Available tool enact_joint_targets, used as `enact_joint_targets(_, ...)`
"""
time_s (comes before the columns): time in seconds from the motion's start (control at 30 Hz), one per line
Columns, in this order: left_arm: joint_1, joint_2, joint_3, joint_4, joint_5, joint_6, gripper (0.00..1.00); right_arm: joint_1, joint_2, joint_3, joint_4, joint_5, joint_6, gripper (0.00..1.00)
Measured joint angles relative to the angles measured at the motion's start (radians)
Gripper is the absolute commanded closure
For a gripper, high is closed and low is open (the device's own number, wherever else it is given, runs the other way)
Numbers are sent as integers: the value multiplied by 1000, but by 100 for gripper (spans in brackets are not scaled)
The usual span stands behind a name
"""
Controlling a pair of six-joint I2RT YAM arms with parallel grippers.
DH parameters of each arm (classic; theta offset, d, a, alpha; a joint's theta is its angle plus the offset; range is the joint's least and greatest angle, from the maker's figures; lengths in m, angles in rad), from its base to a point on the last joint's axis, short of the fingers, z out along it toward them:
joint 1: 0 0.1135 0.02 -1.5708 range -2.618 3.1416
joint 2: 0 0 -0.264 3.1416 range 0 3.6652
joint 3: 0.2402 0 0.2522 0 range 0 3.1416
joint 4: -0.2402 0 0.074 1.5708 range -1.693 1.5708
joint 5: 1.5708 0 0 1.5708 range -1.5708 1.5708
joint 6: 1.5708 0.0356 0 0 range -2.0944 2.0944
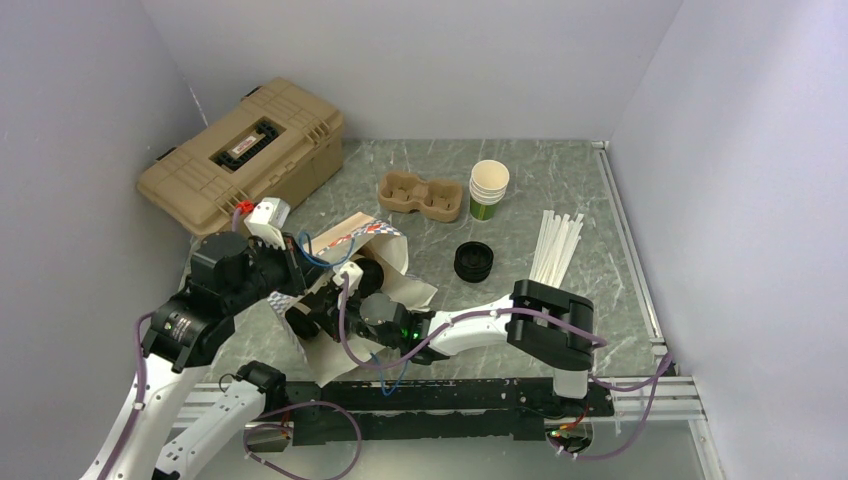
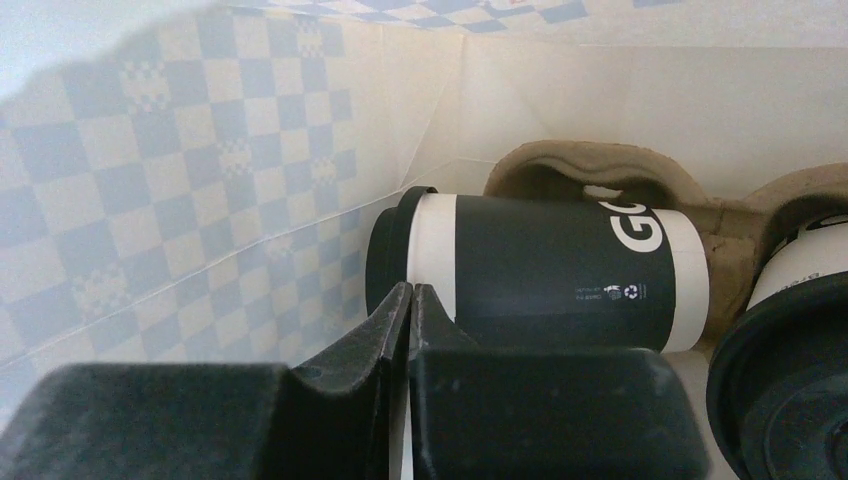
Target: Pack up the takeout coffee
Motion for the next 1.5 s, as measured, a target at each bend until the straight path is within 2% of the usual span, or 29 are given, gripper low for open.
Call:
enact_joint_targets(0.07, 0, 0, 1, 0, 0, 0, 100, 0, 0, 0, 3, -1, 0, 100)
enact_joint_targets(0.2, 0, 2, 1, 0, 0, 0, 100, 0, -1, -1, 3, 0, 0, 100)
enact_joint_targets(0.27, 0, 3, 1, 0, 1, 0, 100, 0, -6, -5, 2, 0, 0, 89)
enact_joint_targets(0.33, 0, 3, 1, 0, 3, 0, 100, 0, -17, -14, 2, 0, 2, 72)
enact_joint_targets(0.37, 0, 3, 1, 0, 4, 0, 100, 0, -26, -21, 2, 0, -1, 69)
enact_joint_targets(0.63, 0, 3, 8, 0, 10, 0, 100, -2, -116, -58, 5, 5, -5, 64)
enact_joint_targets(0.87, 0, 8, 12, 0, 10, 0, 100, -2, -116, -57, 1, -11, -5, 60)
enact_joint_targets(0.97, 0, 17, 17, 0, 10, -1, 100, -2, -101, -57, -3, -31, -8, 53)
enact_joint_targets(1.07, 0, 24, 21, 1, 10, 0, 100, 5, -80, -53, -19, -46, -21, 38)
enact_joint_targets(1.23, 0, 31, 21, 3, 10, 0, 100, 36, -62, -37, -56, -25, -72, 21)
enact_joint_targets(1.37, 0, 32, 21, 3, 10, 0, 100, 72, -50, -8, -68, 20, -124, 19)
enact_joint_targets(1.5, 0, 32, 21, 2, 10, 0, 100, 90, -18, 35, -88, 85, -167, 20)
